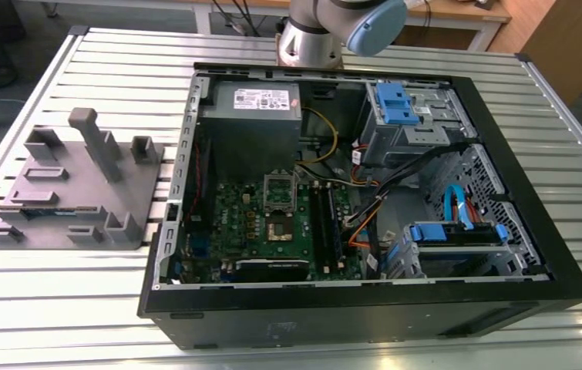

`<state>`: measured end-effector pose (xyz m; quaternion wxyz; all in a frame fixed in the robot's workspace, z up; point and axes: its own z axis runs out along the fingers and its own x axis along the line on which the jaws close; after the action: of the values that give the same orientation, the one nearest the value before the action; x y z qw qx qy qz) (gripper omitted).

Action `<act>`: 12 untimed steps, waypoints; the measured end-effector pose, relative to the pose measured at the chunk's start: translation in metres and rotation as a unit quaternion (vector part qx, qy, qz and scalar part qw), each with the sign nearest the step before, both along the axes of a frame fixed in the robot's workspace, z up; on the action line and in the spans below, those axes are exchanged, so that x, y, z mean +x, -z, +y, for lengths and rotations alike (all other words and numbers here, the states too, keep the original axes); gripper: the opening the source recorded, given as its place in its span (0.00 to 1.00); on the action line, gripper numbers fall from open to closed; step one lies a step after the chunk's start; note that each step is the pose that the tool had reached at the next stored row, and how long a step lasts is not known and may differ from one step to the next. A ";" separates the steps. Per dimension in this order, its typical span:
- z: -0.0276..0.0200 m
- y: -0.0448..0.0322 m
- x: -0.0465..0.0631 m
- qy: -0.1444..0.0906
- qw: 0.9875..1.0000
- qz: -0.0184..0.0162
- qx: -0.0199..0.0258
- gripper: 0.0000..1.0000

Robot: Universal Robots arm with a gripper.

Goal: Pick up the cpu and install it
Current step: 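Pick up the cpu and move it towards the insertion slot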

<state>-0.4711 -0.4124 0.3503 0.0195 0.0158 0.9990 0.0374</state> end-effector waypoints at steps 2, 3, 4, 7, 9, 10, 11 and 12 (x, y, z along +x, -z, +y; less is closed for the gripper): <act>0.0000 -0.0027 0.000 0.000 1.000 0.000 0.000 0.47; 0.0000 -0.0043 0.000 0.000 1.000 0.000 0.000 0.47; 0.0000 -0.0058 0.000 0.000 1.000 0.000 0.000 0.47; 0.0000 -0.0109 0.000 0.000 1.000 0.000 0.000 0.47; 0.0000 -0.0144 0.000 0.000 1.000 0.000 0.000 0.47; 0.0000 -0.0161 0.000 0.000 1.000 0.000 0.000 0.47; 0.0000 -0.0176 0.000 0.000 1.000 0.000 0.000 0.47; 0.0000 -0.0192 0.000 0.000 1.000 0.000 0.000 0.47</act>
<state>-0.4711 -0.4124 0.3695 0.0196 0.0158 0.9990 0.0374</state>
